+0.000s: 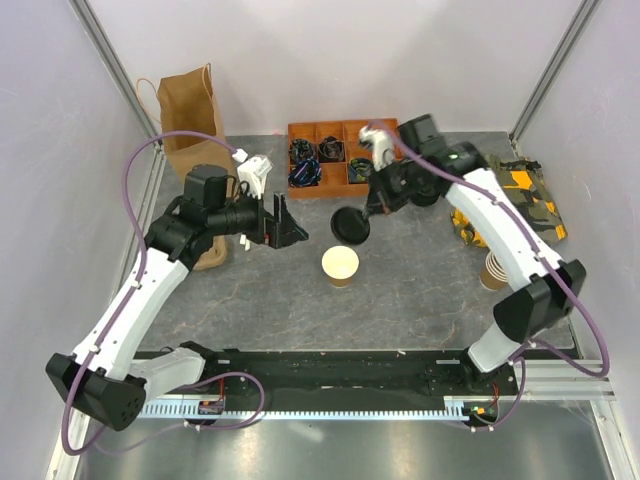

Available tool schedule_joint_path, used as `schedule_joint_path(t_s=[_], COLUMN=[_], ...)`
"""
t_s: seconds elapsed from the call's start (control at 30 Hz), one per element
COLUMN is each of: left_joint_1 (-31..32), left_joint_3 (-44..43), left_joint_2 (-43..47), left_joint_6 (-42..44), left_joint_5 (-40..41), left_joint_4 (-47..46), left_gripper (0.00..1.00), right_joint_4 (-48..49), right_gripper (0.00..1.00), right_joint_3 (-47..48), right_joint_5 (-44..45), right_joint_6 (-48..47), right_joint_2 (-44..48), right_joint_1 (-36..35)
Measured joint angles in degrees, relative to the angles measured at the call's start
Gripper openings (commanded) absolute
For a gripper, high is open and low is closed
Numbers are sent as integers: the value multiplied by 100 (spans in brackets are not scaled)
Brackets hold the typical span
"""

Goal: Pack the takeout coffee

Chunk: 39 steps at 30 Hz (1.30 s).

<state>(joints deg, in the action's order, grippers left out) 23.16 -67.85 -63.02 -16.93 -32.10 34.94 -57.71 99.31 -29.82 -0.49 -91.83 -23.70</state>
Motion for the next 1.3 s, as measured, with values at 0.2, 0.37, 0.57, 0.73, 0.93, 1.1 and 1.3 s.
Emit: schedule_joint_path(t_s=[0.2,0.37,0.57,0.73,0.93,1.1,1.3], left_joint_1=[-389,-949,-1405,-1453,-1453,-1453,-1453], left_joint_3=[-85,92,743,920,1207,1222,1222], left_joint_2=[13,330,520,448,291,166,164], left_joint_6=[560,837,881,879,861,837,813], left_joint_5=[-98,-848,-1554,-2059,-2422,-2531,-2549], left_joint_4=[682,1029,1150,1102,894,778,671], left_gripper=[100,100,100,100,100,100,100], right_joint_4=[-1156,-1506,-1462,-1204,-1016,-957,-894], right_gripper=[0,0,0,0,0,0,0], right_joint_3=[365,503,590,713,715,715,717], right_joint_5=[951,1379,1683,1788,1786,1799,1834], right_joint_6=[-1145,-1543,-1707,-1735,-1823,-1945,-2070], right_joint_2=[-601,-817,-1082,-1353,-1528,-1757,-1873], right_joint_1=[-1010,-1397,-1635,-1644,-1637,-1637,-1637])
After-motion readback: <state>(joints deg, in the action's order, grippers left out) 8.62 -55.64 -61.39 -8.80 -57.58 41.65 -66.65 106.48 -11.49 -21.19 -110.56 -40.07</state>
